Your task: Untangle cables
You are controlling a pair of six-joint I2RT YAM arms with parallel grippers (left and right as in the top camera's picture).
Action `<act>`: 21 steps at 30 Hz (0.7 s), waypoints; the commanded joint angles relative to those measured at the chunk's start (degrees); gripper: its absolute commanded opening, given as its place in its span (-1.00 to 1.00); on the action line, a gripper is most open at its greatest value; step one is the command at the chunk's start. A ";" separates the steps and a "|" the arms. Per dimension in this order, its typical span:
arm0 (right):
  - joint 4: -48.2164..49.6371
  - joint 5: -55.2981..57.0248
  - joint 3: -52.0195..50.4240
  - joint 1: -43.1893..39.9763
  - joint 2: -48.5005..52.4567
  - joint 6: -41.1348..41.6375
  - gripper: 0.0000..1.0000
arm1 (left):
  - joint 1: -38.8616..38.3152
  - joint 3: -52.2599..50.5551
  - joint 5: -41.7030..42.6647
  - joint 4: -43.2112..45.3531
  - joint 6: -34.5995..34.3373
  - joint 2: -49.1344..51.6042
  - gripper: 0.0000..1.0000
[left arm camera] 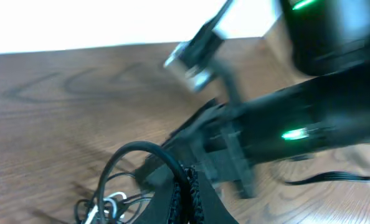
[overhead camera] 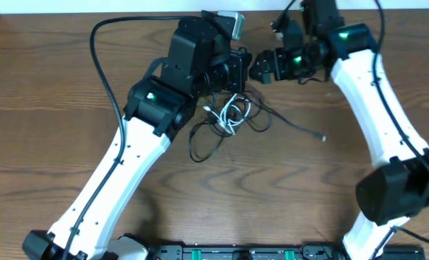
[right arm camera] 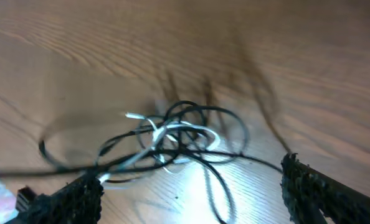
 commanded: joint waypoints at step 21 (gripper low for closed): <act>3.98 -8.83 -0.04 6.34 12.66 1.73 0.10 | 6.99 0.24 -0.39 13.97 -15.08 -13.05 -0.85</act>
